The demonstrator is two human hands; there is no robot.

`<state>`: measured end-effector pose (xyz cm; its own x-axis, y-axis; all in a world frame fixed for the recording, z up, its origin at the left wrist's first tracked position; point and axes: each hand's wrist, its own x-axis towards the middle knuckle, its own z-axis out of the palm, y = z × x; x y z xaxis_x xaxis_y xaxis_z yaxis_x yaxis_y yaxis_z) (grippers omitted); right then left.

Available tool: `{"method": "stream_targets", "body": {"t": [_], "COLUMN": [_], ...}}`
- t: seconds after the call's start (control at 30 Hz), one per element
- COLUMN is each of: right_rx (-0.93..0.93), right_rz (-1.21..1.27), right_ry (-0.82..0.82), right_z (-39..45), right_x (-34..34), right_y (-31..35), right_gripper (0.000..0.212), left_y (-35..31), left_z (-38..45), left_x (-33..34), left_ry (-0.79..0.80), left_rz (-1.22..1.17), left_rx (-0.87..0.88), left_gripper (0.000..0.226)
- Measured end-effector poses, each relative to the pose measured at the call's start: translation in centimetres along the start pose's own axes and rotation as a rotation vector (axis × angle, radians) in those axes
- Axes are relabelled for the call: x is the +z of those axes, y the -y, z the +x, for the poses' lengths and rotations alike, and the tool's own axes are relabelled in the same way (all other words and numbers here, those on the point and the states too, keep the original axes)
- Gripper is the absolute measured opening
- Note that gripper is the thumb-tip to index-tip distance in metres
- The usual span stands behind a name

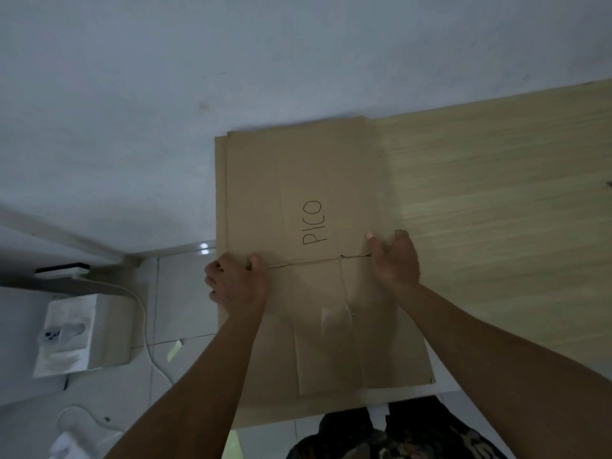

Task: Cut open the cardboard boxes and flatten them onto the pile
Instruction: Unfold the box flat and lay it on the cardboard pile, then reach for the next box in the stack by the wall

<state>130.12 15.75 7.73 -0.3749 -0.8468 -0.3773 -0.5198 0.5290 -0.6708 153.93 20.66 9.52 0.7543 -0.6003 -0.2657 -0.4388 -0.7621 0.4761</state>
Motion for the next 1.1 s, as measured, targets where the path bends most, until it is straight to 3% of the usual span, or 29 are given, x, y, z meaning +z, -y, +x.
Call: {"method": "stream_targets", "body": {"t": [0.13,0.23,0.4,0.6,0.73,0.9,1.1], "right_rx": [-0.083,-0.226,-0.333,-0.343,-0.321,-0.346,-0.699], "right_rz": [-0.084,-0.209,-0.441,-0.476,-0.483,-0.421,-0.494], "right_ry": [0.009,-0.106,-0.098,-0.136,-0.052,-0.088,-0.348], "right_z": [-0.2,-1.0,-1.7,-1.0,-0.7,-1.4,0.0], "right_x": [1.9,2.9,5.3,5.8,4.4,1.6,-5.0], "right_y": [0.9,0.6,0.0,-0.3,0.3,0.9,0.6], "right_gripper": [0.078,0.072,0.067,0.073,0.073,0.071,0.06], "left_y": [-0.1,0.7,2.3,2.4,2.0,-0.2,-7.2], "left_z": [2.0,2.7,3.1,3.3,3.0,1.5,-2.6], "left_x": [0.4,0.8,2.1,3.2,3.2,2.4,2.3], "left_ry": [-0.033,-0.07,-0.077,-0.061,-0.035,-0.041,-0.007], "left_rz": [0.025,0.002,0.05,0.12,0.137,0.219,0.23], "left_rx": [-0.041,-0.007,0.11,0.146,0.181,0.384,0.865], "left_gripper": [0.078,0.077,0.074,0.072,0.072,0.077,0.065]}}
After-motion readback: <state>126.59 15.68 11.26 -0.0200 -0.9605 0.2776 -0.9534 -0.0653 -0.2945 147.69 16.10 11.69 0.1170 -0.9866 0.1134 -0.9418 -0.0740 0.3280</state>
